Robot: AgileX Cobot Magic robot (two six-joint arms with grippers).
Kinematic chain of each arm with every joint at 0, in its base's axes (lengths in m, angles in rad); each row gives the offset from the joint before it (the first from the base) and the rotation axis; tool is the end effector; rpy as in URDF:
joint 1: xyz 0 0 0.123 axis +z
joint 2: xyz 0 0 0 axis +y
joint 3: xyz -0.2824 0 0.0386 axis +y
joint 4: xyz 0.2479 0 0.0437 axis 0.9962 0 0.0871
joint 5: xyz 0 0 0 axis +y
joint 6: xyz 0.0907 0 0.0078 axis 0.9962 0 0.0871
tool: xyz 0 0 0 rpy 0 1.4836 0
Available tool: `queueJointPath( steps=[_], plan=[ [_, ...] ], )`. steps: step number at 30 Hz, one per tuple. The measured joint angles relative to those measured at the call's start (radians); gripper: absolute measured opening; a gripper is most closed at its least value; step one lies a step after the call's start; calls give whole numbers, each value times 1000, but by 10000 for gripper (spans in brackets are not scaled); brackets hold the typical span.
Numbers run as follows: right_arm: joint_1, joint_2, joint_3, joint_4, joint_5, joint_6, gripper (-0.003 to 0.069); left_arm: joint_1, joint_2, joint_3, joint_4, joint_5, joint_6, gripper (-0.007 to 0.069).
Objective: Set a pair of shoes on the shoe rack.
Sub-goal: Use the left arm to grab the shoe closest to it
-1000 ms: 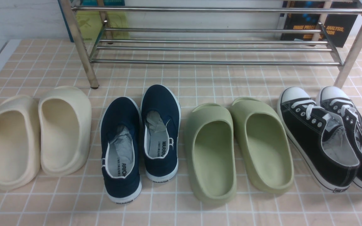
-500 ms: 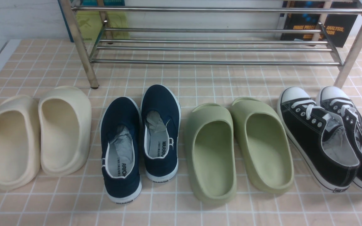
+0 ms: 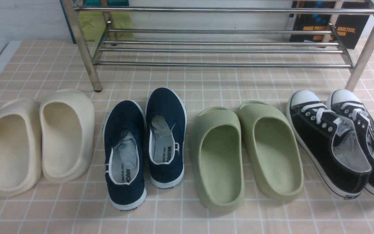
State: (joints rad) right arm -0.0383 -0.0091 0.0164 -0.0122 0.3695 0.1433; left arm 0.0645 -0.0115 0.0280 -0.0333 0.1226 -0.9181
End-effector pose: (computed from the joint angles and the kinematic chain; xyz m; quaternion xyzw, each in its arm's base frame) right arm 0.0526 -0.0024 0.1748 0.0695 0.7987 0.0262 0.5971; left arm 0.0566 0.0033 0.1931 -0.3514 0.6344 -0.2967 0.6213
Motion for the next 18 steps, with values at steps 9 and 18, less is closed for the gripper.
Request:
queueJointPath(
  steps=[9, 18],
  plan=[
    [0, 0, 0, 0, 0, 0, 237, 0, 7, -207, 68, 162, 115, 206],
    [0, 0, 0, 0, 0, 0, 237, 0, 495, -739, 139, 885, 677, 2]
  ],
)
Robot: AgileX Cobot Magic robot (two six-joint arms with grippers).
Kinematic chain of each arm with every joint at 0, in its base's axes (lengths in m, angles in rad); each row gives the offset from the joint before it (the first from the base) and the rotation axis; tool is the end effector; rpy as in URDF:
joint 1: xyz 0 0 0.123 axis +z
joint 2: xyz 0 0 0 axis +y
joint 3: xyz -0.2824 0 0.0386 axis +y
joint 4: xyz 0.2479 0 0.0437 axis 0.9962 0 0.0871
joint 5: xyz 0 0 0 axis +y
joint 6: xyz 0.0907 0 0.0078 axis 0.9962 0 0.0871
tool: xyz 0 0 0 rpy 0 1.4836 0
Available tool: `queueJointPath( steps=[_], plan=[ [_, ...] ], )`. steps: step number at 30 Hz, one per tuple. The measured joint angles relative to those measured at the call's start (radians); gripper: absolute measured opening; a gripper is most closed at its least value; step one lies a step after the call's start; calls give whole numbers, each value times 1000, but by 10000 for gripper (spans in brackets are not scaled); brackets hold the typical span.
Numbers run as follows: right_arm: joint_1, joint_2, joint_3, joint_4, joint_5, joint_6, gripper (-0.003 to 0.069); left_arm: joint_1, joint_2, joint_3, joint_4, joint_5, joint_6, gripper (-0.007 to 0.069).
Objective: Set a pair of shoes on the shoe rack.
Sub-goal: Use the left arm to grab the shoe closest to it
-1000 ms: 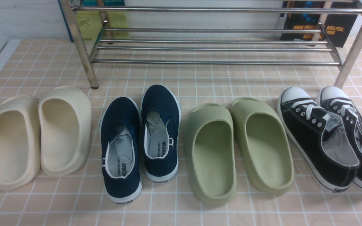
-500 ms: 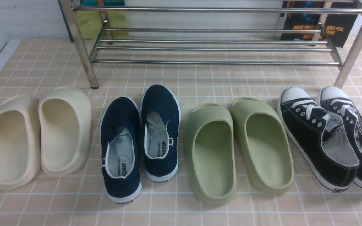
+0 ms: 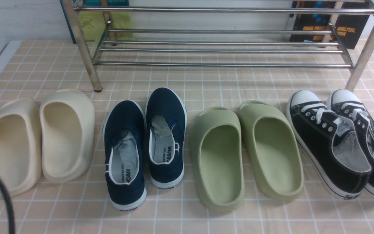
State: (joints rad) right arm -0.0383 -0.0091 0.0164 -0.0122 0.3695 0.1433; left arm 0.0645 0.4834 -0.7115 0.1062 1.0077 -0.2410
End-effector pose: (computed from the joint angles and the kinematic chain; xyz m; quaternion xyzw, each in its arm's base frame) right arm 0.0526 -0.0024 0.1748 0.0695 0.7987 0.0262 0.5971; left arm 0.0687 0.0126 0.3293 -0.1310 0.8943 0.0150 0.4276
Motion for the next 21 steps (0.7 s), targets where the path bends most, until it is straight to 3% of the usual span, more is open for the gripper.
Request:
queueJointPath(
  steps=[4, 10, 14, 17, 21],
  plan=[
    [0, 0, 0, 0, 0, 0, 237, 0, 226, -157, 2, 101, 109, 2],
    [0, 0, 0, 0, 0, 0, 237, -14, 443, -240, -48, 111, 132, 23],
    [0, 0, 0, 0, 0, 0, 237, -152, 593, -287, -47, 120, 163, 107],
    [0, 0, 0, 0, 0, 0, 237, -292, 696, -325, -19, 119, 152, 230],
    [0, 0, 0, 0, 0, 0, 237, -414, 820, -361, 10, 70, 42, 417]
  ],
)
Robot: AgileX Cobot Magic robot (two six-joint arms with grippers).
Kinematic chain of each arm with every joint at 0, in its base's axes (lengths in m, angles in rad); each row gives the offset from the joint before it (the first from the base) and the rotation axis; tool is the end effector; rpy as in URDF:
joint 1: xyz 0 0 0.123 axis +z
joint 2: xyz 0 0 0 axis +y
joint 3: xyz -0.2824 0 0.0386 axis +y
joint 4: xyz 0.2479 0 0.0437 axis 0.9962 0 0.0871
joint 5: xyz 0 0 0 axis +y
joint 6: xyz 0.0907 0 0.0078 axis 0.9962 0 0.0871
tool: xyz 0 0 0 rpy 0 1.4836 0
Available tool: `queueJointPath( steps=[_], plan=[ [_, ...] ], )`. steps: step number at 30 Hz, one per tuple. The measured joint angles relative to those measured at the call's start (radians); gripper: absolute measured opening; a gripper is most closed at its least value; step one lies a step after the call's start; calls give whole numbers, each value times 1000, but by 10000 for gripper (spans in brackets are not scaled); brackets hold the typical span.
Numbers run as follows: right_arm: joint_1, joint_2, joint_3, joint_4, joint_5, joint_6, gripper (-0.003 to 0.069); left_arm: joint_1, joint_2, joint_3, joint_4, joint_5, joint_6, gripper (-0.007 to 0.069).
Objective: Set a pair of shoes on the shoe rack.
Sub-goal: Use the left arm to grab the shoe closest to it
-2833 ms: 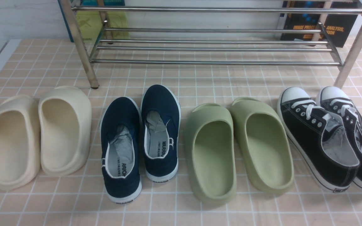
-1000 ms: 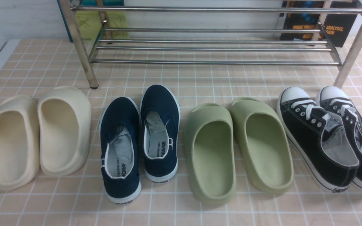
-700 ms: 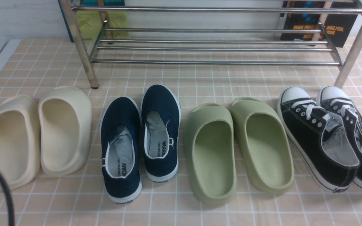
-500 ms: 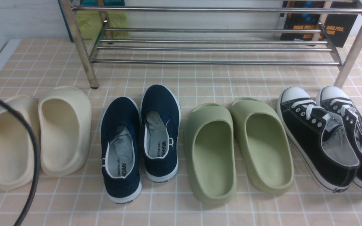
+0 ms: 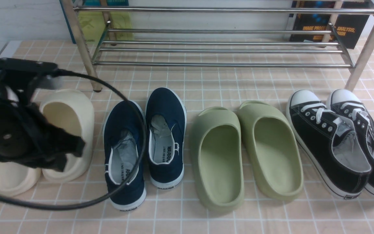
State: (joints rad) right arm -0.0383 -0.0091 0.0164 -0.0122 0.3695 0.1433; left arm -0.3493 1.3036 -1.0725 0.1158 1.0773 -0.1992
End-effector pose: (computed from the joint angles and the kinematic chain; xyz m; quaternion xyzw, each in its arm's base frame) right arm 0.0526 -0.0024 0.1748 0.0695 0.7987 0.0262 0.5971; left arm 0.2335 -0.0752 0.3063 0.0918 0.9790 0.0059 0.1820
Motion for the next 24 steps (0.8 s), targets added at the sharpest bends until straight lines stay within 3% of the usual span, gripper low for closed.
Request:
queueJointPath(
  steps=[5, 8, 11, 13, 18, 19, 20, 21, 24],
  plan=[
    [0, 0, 0, 0, 0, 0, 237, -74, 154, -6, 17, -163, -140, 597],
    [0, 0, 0, 0, 0, 0, 237, -78, 242, -7, 26, -245, -202, 630],
    [0, 0, 0, 0, 0, 0, 237, -78, 324, -7, 47, -269, -244, 615],
    [0, 0, 0, 0, 0, 0, 237, -78, 362, -7, 55, -272, -260, 583],
    [0, 0, 0, 0, 0, 0, 237, -78, 428, -7, 63, -274, -269, 358],
    [0, 0, 0, 0, 0, 0, 237, -78, 428, -7, 63, -274, -269, 347],
    [0, 0, 0, 0, 0, 0, 237, -78, 428, -8, 66, -276, -270, 234],
    [0, 0, 0, 0, 0, 0, 237, -78, 427, -8, 73, -277, -271, 171],
    [0, 0, 0, 0, 0, 0, 237, -78, 411, -8, 96, -272, -274, 52]
  ],
)
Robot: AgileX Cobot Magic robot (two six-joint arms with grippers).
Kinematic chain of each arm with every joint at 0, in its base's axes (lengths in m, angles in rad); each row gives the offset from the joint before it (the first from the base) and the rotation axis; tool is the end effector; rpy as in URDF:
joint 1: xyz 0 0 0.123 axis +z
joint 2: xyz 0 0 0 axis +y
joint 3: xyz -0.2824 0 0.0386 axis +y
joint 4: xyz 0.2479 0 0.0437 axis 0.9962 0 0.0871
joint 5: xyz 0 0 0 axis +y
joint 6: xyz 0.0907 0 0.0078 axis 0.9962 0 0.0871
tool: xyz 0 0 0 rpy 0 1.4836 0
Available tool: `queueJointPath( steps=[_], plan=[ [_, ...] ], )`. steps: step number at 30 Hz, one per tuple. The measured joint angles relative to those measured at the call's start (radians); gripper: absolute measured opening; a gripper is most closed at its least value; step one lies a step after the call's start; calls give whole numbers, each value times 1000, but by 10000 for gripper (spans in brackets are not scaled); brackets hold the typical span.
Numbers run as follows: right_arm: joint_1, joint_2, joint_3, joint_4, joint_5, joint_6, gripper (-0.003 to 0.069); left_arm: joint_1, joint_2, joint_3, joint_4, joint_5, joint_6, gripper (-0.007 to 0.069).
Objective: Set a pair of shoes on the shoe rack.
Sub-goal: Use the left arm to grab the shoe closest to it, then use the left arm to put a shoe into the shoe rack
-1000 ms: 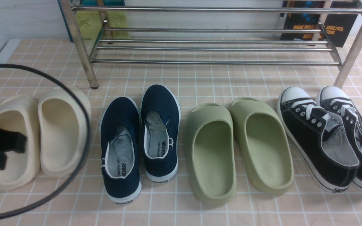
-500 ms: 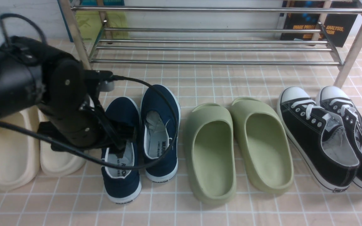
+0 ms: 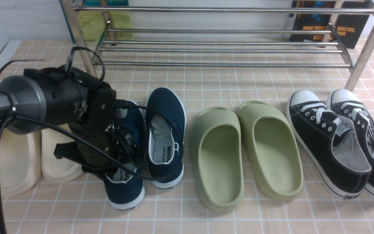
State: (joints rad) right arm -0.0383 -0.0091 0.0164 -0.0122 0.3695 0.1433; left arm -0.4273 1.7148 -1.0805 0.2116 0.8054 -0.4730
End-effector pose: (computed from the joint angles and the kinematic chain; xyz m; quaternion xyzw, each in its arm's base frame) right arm 0.0526 -0.0024 0.1748 0.0695 0.7987 0.0262 0.5971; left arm 0.3012 -0.1220 0.1976 0.0418 0.9897 0.0282 0.1339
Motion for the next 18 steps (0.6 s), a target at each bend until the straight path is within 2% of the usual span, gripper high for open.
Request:
queueJointPath(
  steps=[10, 18],
  plan=[
    [0, 0, 0, 0, 0, 0, 237, 1, -219, -63, 34, 145, 13, 42],
    [0, 0, 0, 0, 0, 0, 237, 1, -185, -333, 42, 242, 95, 42]
  ],
)
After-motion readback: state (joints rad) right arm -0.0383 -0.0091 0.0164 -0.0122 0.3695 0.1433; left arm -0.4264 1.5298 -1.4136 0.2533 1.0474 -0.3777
